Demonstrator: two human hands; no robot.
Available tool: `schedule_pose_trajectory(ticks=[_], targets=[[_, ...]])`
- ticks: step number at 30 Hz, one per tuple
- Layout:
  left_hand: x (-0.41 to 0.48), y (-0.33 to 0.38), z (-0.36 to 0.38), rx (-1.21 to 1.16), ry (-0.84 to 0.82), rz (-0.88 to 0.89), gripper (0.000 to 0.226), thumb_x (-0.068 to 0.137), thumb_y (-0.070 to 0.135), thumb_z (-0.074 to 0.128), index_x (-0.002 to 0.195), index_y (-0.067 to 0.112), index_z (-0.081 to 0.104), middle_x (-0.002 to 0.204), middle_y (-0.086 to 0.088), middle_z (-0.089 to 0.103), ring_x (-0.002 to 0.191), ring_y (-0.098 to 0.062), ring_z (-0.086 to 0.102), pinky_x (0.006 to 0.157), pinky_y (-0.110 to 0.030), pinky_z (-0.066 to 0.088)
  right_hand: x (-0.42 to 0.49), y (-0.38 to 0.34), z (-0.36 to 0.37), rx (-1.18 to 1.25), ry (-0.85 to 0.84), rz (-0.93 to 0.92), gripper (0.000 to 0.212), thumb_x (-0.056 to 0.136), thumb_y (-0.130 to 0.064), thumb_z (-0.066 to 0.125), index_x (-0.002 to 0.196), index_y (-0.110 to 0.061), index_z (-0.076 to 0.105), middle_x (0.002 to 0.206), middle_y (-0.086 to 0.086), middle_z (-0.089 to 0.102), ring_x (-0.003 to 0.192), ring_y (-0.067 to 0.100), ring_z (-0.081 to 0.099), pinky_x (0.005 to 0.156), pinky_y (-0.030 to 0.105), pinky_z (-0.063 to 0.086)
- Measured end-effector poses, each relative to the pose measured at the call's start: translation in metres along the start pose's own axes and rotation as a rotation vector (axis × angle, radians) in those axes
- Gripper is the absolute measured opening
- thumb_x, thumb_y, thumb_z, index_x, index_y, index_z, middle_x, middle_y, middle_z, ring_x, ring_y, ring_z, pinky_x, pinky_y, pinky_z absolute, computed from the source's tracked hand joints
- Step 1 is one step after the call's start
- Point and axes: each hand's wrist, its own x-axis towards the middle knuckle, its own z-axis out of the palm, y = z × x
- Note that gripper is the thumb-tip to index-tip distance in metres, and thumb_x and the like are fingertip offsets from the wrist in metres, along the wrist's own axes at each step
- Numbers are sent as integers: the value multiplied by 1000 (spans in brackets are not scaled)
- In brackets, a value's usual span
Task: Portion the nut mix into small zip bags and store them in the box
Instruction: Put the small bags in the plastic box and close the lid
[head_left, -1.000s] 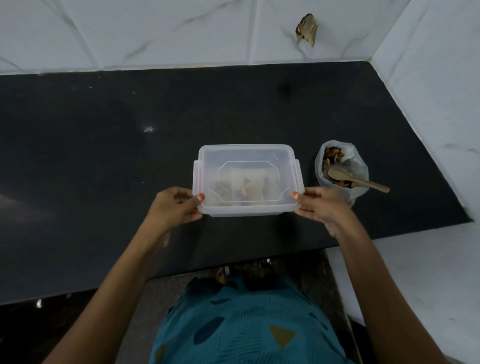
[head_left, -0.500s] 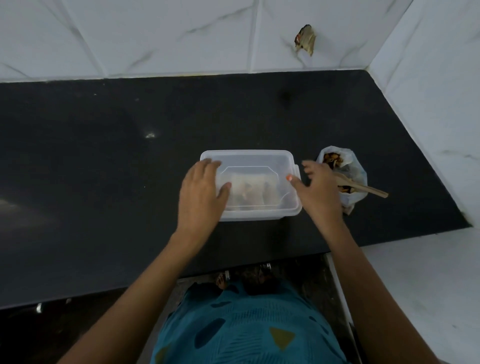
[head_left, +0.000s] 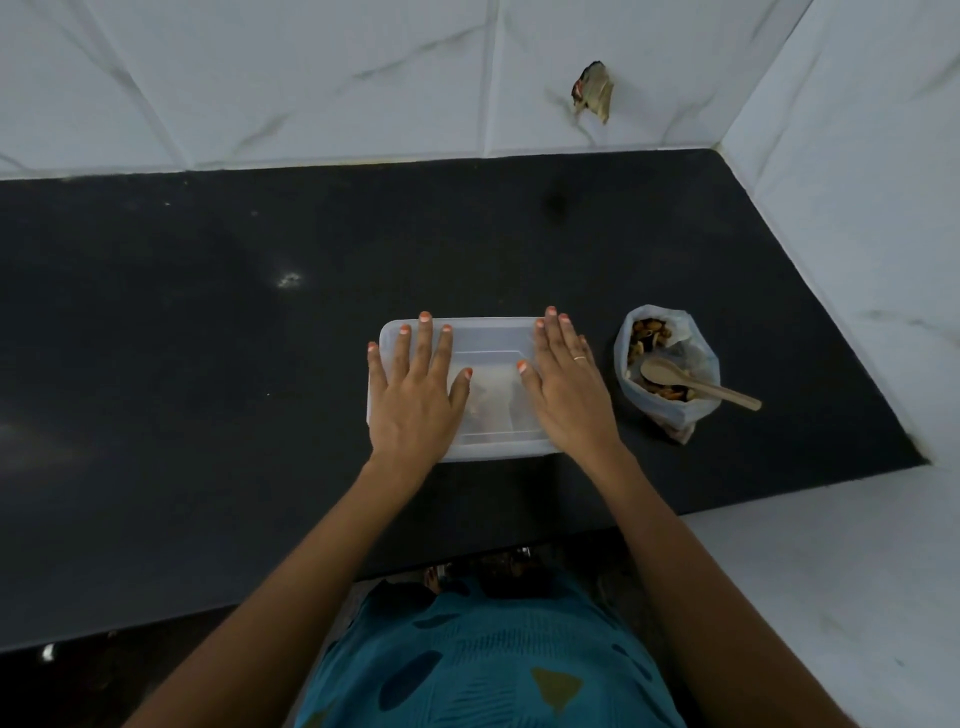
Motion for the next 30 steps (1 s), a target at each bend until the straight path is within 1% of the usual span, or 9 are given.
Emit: schedule_pose_trajectory(ticks=[2,5,7,12,14,17,23,26,30], targets=[[0,8,-2,-12,26,-32,58,99,37,23,149,15,2,157,-9,-2,145,-26,-2,114,-49,-5,-1,4,-4,267,10,-16,53,101,-30,30,147,-11,13,157,2,3,143,10,-2,114,24,-1],[7,27,-5,-43,63,-5,57,99,34,24,149,17,2,157,-8,-2,145,-25,-2,115,-48,-4,-4,9,-12,989,197,180,36,99,-22,40,134,-17,46,144,-3,40,131,5,36,104,16,31],[14,43,-5,-77,29,67,57,99,36,21,148,19,-3,157,-7,-5,145,-24,-5,115,-46,-6,0,18,-13,1132,272,399,29,98,-20,40,123,-18,54,130,0,54,117,11,52,99,27,43],[26,74,5,-24,-37,199,59,100,41,17,147,20,-11,157,-5,-11,144,-25,-11,114,-46,-10,9,39,-15,1377,-158,670,26,98,-23,40,101,-11,62,94,8,66,88,19,63,85,36,49],[27,76,10,-4,-71,201,59,100,42,16,147,20,-13,156,-5,-13,144,-25,-12,114,-47,-9,9,44,-20,1332,-260,680,19,95,-18,46,97,-12,63,88,7,66,84,19,63,79,34,52],[28,77,12,4,-77,201,59,100,42,15,146,20,-15,156,-5,-15,144,-25,-12,114,-47,-8,12,54,-30,1264,-265,671,15,94,-15,50,102,-12,63,95,7,67,88,18,64,83,34,51],[29,78,15,10,-77,196,60,99,44,13,145,21,-17,155,-5,-17,143,-25,-15,113,-47,-10,2,38,-49,1105,-80,641,21,92,-24,54,101,-7,64,98,12,67,91,18,63,81,29,51],[28,78,15,20,-74,195,60,99,44,12,145,20,-18,155,-5,-18,143,-25,-15,114,-47,-9,-5,25,-45,853,37,520,24,90,-20,58,108,-7,65,92,3,66,78,7,59,71,21,48],[28,79,16,2,-71,192,60,99,45,11,146,20,-16,156,-5,-17,143,-26,-14,113,-47,-9,-4,19,-37,696,130,484,18,88,-17,60,97,-4,66,91,13,69,81,20,65,70,29,51]])
